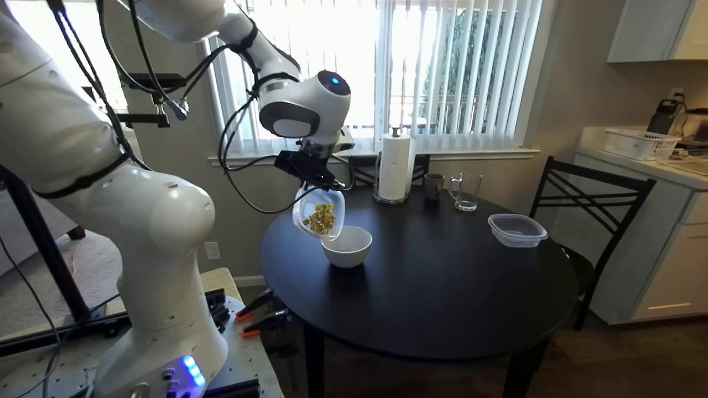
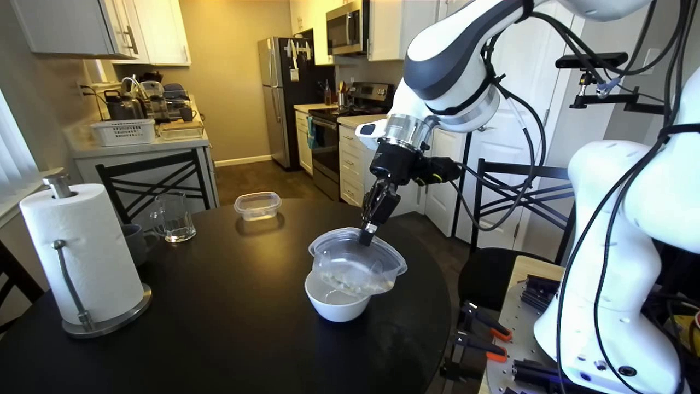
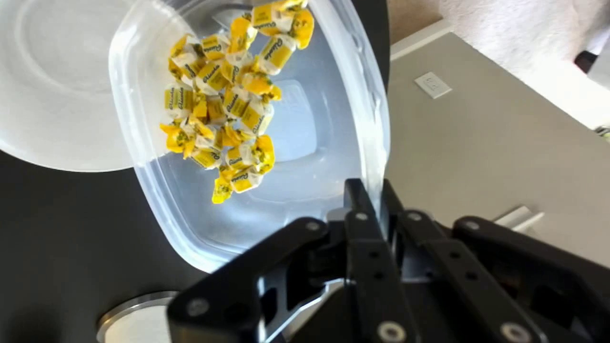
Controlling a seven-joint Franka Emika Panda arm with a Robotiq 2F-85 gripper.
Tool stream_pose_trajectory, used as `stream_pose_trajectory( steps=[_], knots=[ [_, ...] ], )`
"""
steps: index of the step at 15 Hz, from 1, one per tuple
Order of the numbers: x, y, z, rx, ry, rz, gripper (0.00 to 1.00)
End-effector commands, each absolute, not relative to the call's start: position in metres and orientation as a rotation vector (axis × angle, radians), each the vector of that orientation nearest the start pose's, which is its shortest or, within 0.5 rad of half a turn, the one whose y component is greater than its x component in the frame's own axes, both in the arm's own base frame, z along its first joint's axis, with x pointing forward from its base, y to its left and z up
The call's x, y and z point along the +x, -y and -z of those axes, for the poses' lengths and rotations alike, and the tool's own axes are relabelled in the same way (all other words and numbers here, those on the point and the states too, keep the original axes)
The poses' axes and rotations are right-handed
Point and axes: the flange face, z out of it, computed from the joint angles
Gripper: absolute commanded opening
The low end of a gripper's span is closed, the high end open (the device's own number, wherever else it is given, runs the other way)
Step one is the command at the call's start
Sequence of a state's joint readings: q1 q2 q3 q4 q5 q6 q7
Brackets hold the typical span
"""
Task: Pour the contents in the container
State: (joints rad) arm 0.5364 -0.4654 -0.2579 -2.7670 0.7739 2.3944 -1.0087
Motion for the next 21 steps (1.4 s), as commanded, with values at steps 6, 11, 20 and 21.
stream_pose_trajectory(
  steps=[6, 11, 20, 21],
  knots=[
    [0.390, -0.049, -0.352, -2.062, 0.951, 0.323, 0.05],
    [0.440, -0.029, -0.325, -1.980, 0.891, 0.282, 0.05],
    [0.523, -0.007, -0.286, -1.770, 0.781, 0.068, 0.05],
    [0.528, -0.004, -0.286, -1.750, 0.776, 0.056, 0.05]
  ],
)
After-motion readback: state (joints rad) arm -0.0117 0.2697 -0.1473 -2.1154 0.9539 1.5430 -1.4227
